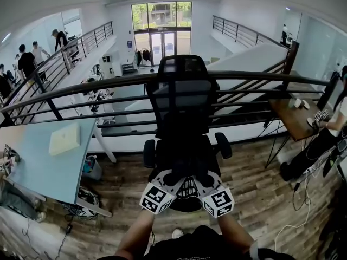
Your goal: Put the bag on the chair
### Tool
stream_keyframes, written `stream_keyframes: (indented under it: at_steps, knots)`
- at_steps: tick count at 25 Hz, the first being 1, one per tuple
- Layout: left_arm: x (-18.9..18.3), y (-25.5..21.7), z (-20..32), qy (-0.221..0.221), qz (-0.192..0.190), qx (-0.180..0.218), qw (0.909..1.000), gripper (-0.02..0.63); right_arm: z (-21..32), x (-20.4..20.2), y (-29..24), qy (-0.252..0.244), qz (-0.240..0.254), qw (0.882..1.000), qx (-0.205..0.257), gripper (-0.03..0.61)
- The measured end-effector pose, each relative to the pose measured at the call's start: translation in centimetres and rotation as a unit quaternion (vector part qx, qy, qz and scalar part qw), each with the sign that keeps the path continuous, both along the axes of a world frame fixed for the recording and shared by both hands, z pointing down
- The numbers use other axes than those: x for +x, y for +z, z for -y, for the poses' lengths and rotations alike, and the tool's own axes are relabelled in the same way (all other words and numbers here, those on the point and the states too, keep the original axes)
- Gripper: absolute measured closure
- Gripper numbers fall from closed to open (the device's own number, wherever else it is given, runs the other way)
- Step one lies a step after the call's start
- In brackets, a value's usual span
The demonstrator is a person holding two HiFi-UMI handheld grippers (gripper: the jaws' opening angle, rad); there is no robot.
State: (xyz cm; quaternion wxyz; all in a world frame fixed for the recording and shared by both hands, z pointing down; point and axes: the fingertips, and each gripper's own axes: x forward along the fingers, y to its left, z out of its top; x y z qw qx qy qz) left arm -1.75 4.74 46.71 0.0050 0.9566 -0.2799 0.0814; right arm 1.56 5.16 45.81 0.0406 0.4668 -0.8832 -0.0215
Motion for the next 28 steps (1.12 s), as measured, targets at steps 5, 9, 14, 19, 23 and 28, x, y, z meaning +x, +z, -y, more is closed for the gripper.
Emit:
stream_keyframes:
  at_steps: [5,9,14,19,23,28]
  knots:
    - [-0.4,-0.2,1.7,0.001,-0.004,-0.001,1.0,0.554,1.6,-0.4,-0.2,0.002,-0.001,1.0,-0.001,0.54]
    - [-0.2,-0.2,3.5,-0.001,-0.007,-0.005,1.0,0.554,3.4,-0.2,-0.2,0.001,0.001,1.0,-0.001,0.54]
    - [0.5,0.5,6.2,-0.003,-0.006,-0.009,0.9999,0.554,6.3,0.5,0.5,0.002,0.007,1.0,-0.004,0.54]
    - [0.6,0.9,9.8,-0.009,-0.003,-0.016,0.9998,0.554,9.9,0.5,0.8,-0.013,0.011,1.0,-0.008,0.54]
    - [1.4,1.2,13.1,-0.017,0.013,-0.013,0.9997,0.554,13.3,1.2,1.2,-0.021,0.022,0.999,-0.013,0.54]
    - [1.8,1.3,16.7,-0.024,0.011,-0.021,0.9994,0.554,16.9,1.6,1.4,-0.031,0.021,0.999,-0.018,0.54]
